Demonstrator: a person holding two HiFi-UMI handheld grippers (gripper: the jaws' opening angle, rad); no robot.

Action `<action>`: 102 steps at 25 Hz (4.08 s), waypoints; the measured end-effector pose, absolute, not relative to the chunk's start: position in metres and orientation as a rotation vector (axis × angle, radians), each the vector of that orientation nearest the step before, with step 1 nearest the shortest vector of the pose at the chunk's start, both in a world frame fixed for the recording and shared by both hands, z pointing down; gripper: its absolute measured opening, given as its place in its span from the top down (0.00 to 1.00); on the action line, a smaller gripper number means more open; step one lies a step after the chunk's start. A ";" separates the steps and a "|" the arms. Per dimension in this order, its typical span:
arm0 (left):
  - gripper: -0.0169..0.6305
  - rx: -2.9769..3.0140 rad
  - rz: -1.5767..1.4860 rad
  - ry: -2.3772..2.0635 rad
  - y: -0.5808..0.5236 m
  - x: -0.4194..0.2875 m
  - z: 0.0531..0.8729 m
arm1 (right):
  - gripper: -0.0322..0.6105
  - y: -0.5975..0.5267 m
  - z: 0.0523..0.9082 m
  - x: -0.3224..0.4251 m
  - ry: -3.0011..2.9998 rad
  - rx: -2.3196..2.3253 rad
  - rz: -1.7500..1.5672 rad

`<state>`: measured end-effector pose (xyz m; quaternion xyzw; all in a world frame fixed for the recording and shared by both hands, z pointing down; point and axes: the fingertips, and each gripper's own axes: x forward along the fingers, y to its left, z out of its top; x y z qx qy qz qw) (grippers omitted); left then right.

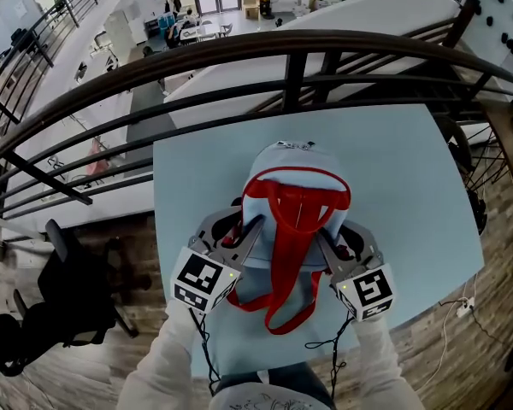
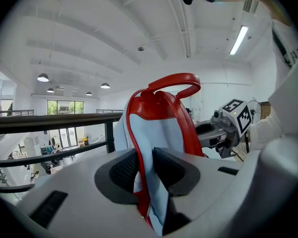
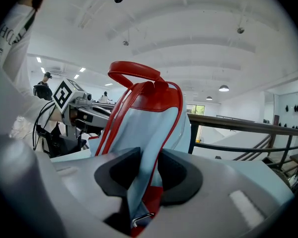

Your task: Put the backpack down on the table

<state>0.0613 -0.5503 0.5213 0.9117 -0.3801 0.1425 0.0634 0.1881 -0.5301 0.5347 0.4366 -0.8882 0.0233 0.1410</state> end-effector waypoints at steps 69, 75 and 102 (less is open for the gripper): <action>0.81 2.693 0.580 -1.049 -0.459 0.043 0.583 | 0.76 -0.443 0.593 0.180 -2.505 1.222 0.200; 0.81 2.665 0.542 -1.078 -0.455 0.042 0.583 | 0.75 -0.439 0.592 0.182 -2.489 1.277 0.217; 0.80 2.550 0.007 -1.424 -0.434 -0.023 0.452 | 0.76 -0.408 0.473 0.194 -2.501 1.744 0.133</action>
